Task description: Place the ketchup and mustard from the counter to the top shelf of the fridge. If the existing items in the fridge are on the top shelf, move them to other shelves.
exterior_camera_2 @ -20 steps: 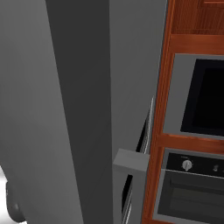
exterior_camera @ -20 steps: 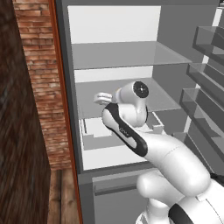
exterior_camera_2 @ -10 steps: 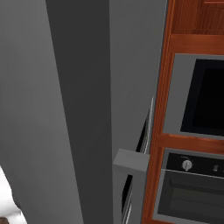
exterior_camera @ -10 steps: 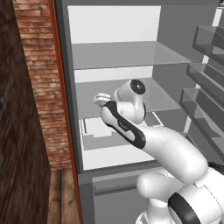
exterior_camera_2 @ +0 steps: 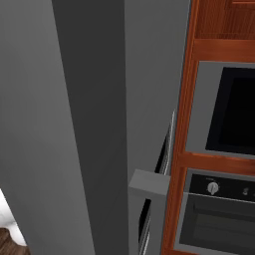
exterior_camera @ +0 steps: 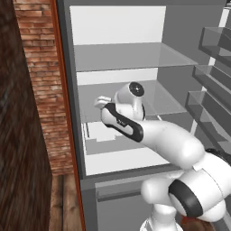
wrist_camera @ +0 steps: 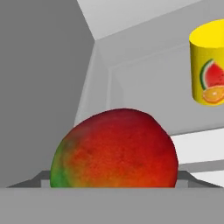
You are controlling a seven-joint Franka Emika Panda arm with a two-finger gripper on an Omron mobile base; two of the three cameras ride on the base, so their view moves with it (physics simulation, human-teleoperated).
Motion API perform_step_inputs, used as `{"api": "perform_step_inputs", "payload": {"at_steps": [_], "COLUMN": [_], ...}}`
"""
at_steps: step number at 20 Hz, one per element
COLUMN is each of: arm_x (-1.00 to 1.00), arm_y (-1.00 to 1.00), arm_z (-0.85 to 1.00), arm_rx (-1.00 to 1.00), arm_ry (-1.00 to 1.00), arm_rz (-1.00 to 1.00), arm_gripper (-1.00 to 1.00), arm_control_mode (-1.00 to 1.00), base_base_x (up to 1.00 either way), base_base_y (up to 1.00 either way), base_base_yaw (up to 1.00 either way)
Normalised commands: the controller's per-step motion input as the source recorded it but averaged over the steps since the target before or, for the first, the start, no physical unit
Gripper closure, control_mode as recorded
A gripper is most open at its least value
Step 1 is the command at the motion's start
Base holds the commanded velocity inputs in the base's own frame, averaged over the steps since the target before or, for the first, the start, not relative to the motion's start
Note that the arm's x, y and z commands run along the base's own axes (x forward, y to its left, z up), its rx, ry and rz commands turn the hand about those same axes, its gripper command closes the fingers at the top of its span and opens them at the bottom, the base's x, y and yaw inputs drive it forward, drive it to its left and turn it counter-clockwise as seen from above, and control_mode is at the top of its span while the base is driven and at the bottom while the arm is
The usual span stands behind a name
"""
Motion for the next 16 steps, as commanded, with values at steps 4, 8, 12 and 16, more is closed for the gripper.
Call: {"api": "perform_step_inputs", "payload": {"at_steps": [4, 8, 12, 16], "arm_x": [0.25, 0.33, 0.46, 0.60], "arm_y": [0.21, 0.19, 0.10, 0.04], "arm_z": [-0.28, -0.25, -0.27, -0.27], "arm_rx": [-0.05, -0.05, -0.06, -0.07], "arm_ry": [0.00, 0.00, 0.00, 0.00], "arm_rz": [0.00, 0.00, 0.00, 0.00], "arm_gripper": [1.00, 1.00, 1.00, 1.00], "arm_control_mode": [-1.00, -1.00, -1.00, -1.00], "base_base_x": [0.00, 0.00, 0.00, 0.00], "base_base_y": [0.00, 0.00, 0.00, 0.00], "base_base_yaw": [0.00, 0.00, 0.00, 0.00]}}
